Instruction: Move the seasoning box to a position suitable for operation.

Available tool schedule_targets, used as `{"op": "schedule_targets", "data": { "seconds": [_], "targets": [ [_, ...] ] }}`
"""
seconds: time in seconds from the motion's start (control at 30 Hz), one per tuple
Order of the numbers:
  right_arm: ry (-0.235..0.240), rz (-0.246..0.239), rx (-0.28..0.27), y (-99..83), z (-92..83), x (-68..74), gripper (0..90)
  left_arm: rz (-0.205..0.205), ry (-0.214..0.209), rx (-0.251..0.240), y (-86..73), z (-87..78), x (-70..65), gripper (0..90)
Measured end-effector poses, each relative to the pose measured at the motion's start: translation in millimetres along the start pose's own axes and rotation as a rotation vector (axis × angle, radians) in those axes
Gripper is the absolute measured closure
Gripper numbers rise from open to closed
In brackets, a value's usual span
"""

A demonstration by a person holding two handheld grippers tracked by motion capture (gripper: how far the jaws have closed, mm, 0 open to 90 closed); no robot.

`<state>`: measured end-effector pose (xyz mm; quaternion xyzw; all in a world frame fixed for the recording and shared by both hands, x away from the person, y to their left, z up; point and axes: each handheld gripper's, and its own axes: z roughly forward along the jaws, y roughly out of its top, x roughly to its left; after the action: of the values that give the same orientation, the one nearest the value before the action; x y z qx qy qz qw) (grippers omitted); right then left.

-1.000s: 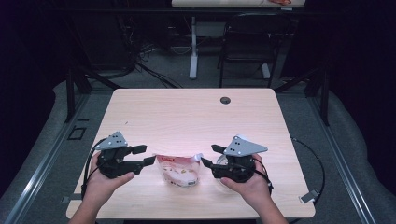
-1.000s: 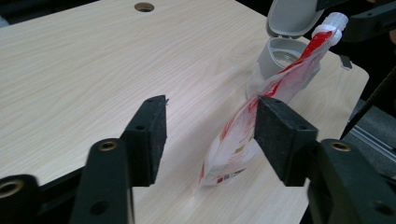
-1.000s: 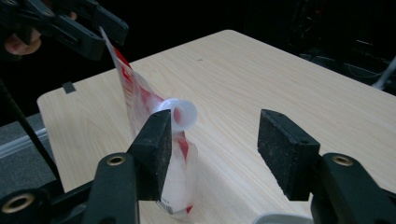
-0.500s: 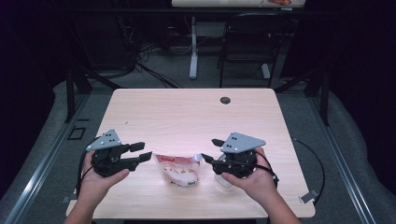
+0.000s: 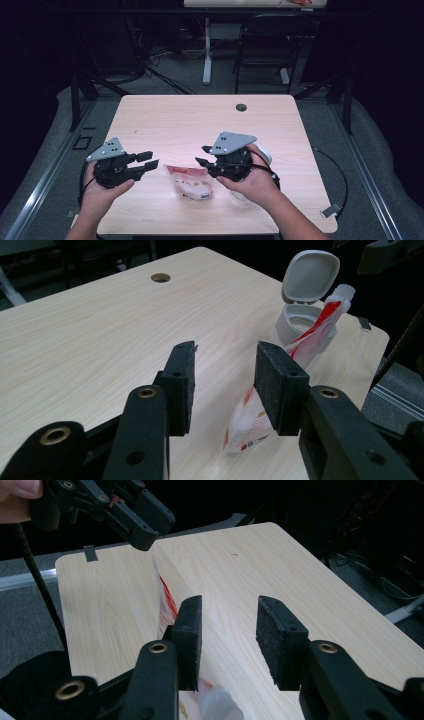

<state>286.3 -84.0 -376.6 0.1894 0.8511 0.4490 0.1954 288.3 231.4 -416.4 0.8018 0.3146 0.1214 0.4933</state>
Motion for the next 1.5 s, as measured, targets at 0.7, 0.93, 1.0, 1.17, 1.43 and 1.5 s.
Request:
{"op": "schedule_targets", "data": {
  "seconds": [0.7, 0.93, 1.0, 1.17, 1.43, 1.5],
  "targets": [
    [0.135, -0.034, 0.129, 24.7, 48.2, 8.7, 61.4, -0.021, 0.025, 0.027, -3.0, -2.4, 9.4, 59.6],
    [0.179, -0.037, 0.146, 30.6, 57.4, 13.6, 62.4, -0.022, 0.025, 0.028, -3.1, -3.1, 9.4, 59.8],
    [0.190, -0.044, 0.144, 31.8, 58.5, 15.9, 62.5, -0.026, 0.027, 0.024, -3.3, -3.3, 9.5, 59.8],
    [0.196, -0.072, 0.182, 34.2, 64.8, 20.4, 67.0, -0.024, 0.030, 0.027, -3.7, -2.9, 10.2, 60.3],
    [0.201, -0.064, 0.264, 31.6, 80.3, 17.4, 71.9, -0.026, 0.028, 0.036, -4.4, -1.4, 10.8, 60.3],
    [0.208, -0.062, 0.275, 30.7, 83.2, 17.3, 73.2, -0.026, 0.027, 0.035, -4.8, -1.2, 11.2, 60.3]
  ]
}}
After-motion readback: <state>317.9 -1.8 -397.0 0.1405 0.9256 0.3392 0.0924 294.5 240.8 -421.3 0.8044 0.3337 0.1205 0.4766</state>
